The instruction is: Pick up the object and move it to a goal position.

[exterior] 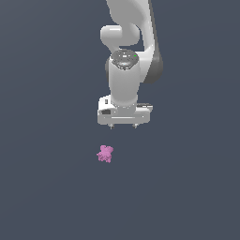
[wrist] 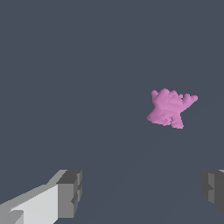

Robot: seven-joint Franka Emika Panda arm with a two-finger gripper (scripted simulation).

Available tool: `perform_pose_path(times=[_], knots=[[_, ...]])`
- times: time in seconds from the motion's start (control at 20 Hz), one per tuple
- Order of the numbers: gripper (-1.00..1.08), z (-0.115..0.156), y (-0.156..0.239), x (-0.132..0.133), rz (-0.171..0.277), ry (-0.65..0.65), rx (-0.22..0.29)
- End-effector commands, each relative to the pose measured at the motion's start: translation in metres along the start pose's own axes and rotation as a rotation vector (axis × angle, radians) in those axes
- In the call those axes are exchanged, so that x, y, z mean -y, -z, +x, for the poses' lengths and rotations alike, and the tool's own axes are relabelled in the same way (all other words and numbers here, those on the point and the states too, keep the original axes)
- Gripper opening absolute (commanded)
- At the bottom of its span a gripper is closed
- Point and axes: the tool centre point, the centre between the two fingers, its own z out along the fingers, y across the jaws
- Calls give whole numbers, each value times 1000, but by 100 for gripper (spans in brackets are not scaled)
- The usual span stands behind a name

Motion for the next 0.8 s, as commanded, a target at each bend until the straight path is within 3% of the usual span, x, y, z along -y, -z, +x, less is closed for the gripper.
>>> perform_pose_path(times=[0.0,0.45,0.75], knots=[[100,0,0,0,0,0,0],[100,0,11,34,7,71,-13],[100,1,10,32,7,65,-13]])
